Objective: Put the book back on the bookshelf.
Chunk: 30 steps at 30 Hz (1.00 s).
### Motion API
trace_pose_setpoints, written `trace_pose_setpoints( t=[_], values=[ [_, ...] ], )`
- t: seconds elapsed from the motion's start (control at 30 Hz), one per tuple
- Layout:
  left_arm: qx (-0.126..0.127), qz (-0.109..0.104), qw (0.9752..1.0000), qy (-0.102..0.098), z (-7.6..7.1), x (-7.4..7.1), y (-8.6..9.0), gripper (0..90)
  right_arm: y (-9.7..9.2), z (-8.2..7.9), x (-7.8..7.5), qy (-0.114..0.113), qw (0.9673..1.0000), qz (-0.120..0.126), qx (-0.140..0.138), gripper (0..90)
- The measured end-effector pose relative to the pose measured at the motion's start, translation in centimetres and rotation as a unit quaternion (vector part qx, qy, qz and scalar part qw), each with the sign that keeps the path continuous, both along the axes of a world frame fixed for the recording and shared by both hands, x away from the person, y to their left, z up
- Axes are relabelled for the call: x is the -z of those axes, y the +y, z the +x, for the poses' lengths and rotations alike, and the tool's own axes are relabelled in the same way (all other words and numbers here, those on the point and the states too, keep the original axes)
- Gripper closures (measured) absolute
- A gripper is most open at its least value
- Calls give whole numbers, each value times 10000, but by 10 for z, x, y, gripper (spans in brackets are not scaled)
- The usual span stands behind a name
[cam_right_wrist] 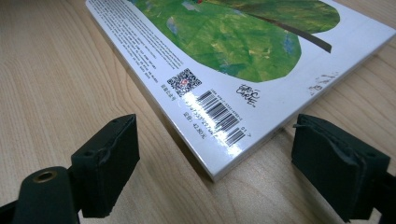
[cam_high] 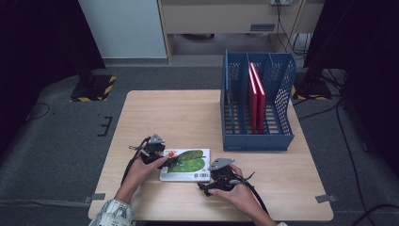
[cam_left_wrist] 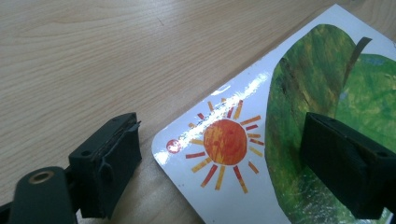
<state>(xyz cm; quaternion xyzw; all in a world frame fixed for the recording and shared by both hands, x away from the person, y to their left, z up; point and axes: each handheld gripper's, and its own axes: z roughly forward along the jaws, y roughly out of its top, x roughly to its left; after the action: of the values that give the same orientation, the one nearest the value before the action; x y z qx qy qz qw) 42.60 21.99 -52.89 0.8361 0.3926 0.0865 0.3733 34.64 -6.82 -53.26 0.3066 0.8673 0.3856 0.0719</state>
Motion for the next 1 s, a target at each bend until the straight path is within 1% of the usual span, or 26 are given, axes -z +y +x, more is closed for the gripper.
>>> trace_pose_setpoints(
  t=[0.03,0.1,0.2,0.3,0.4,0.47,0.57,0.67,0.8,0.87,1.0],
  values=[
    [0,0,10000,0,0,0,0,116,0,0,0,0,10000,0,0,154],
    [115,-117,9999,33,0,1,-1,117,0,0,0,-20,10000,6,-12,181],
    [187,-3,9998,33,2,0,-3,116,0,0,0,-47,10000,-15,-2,201],
    [31,-7,10000,48,2,-2,-4,159,0,-1,0,-105,9999,-59,-5,199],
    [-13,9,10000,57,2,-3,-3,182,2,-2,0,-152,9998,-111,22,177],
    [-98,-20,9999,70,2,-4,-2,207,4,-3,1,-234,9996,-169,15,176],
    [-99,16,9999,76,2,-5,-2,213,5,-4,1,-262,9995,-195,18,172],
    [-137,1,9999,75,2,-5,-3,212,6,-5,2,-284,9994,-210,56,158],
    [-115,30,9999,88,2,-7,-3,215,8,-4,3,-304,9993,-207,89,146],
    [-132,-17,9999,105,2,-8,-3,216,8,-4,3,-283,9993,-185,137,130],
    [-121,-119,9998,100,2,-12,-3,220,10,-3,4,-313,9991,-268,116,83]
  ],
)
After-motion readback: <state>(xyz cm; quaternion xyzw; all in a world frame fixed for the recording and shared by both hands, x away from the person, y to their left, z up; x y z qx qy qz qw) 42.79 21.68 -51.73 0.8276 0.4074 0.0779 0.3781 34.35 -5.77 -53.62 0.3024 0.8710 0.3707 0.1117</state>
